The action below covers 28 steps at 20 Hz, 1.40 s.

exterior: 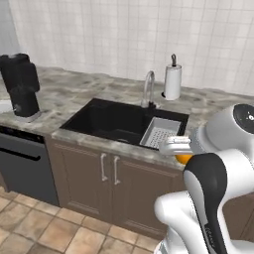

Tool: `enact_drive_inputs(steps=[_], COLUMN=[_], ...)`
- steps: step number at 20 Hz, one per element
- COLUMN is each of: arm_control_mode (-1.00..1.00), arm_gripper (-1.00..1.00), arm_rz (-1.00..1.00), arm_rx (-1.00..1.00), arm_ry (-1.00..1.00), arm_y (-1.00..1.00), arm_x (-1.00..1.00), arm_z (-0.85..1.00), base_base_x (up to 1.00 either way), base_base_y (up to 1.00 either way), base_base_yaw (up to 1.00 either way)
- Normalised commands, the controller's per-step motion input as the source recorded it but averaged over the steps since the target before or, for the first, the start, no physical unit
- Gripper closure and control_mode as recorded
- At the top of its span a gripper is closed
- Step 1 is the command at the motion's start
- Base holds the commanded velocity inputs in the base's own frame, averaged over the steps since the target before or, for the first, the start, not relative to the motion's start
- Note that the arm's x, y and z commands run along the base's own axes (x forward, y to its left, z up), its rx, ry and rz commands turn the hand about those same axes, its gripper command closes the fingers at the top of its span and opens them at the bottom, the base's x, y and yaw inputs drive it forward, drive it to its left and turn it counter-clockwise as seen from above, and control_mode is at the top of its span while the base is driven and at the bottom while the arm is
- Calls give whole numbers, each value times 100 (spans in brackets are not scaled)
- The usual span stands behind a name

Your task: Pick the orange and peach from the fridge and place them on the plate next to the blender to make a fruit smoothie.

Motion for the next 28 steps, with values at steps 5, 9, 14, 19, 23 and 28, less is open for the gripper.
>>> enact_drive_inputs(steps=[5,9,14,19,23,28], arm_control_mode=[100,100,100,100,100,100], arm_gripper=[100,100,100,100,100,100], arm_rz=[0,0,0,0,0,0], arm_rx=[0,0,0,0,0,0], arm_ry=[0,0,0,0,0,0], arm_y=[0,0,0,0,0,0], arm_x=[0,0,0,0,0,0], arm_z=[0,0,0,0,0,0], base_base_x=[19,29,42,46,48,51], base_base_y=[100,100,100,100,100,100], base_base_yaw=[0,0,0,-1,-3,-6])
